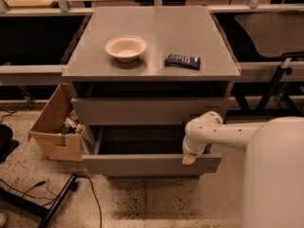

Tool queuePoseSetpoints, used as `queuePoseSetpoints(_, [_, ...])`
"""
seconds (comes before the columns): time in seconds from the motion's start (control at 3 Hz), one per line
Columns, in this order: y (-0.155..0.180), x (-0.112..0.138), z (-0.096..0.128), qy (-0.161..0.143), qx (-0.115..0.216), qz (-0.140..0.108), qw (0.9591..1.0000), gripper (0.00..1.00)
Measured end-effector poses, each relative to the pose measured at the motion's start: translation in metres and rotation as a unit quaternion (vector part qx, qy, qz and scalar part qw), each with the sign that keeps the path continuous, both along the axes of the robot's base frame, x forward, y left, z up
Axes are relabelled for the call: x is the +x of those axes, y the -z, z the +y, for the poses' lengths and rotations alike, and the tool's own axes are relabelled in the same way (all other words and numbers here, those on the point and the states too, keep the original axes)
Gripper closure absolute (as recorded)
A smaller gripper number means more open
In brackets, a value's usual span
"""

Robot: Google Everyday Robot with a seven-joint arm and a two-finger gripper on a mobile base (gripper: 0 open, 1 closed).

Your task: Open middle drawer

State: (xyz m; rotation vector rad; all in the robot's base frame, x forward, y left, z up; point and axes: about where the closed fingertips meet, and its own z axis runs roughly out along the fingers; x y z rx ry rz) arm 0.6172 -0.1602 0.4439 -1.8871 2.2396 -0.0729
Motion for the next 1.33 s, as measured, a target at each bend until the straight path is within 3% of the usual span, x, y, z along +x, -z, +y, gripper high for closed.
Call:
queuePoseSetpoints(1.0, [0.003,-0.005,0.003,-0.008,-0.006,0.017,0.9998,1.00])
queuePoseSetpoints(1.33, [0.004,-0.021,-0.007,0.000,-0.009,0.033,0.9994,1.00])
